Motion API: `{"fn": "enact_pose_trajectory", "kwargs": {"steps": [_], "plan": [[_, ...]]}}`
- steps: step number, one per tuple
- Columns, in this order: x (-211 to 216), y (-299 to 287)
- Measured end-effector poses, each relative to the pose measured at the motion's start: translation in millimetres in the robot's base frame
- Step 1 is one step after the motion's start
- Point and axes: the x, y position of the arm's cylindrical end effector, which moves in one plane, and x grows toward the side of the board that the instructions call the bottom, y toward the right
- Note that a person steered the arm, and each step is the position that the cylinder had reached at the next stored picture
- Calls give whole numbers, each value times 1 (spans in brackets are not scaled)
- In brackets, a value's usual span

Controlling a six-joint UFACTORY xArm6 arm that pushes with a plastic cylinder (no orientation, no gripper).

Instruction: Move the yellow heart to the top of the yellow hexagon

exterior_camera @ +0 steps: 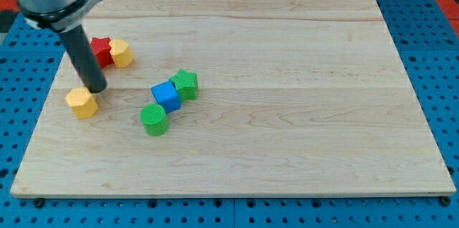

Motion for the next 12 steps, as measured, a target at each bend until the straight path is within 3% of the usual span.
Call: {"fn": "enact_pose_trajectory", "kwargs": {"steps": [1, 2, 3, 4, 6, 7, 9, 12], "plan": [[47, -14], [56, 0], [-1, 75], [-66, 88], [-114, 67], [-114, 17], [-91, 47], [-32, 45]]}}
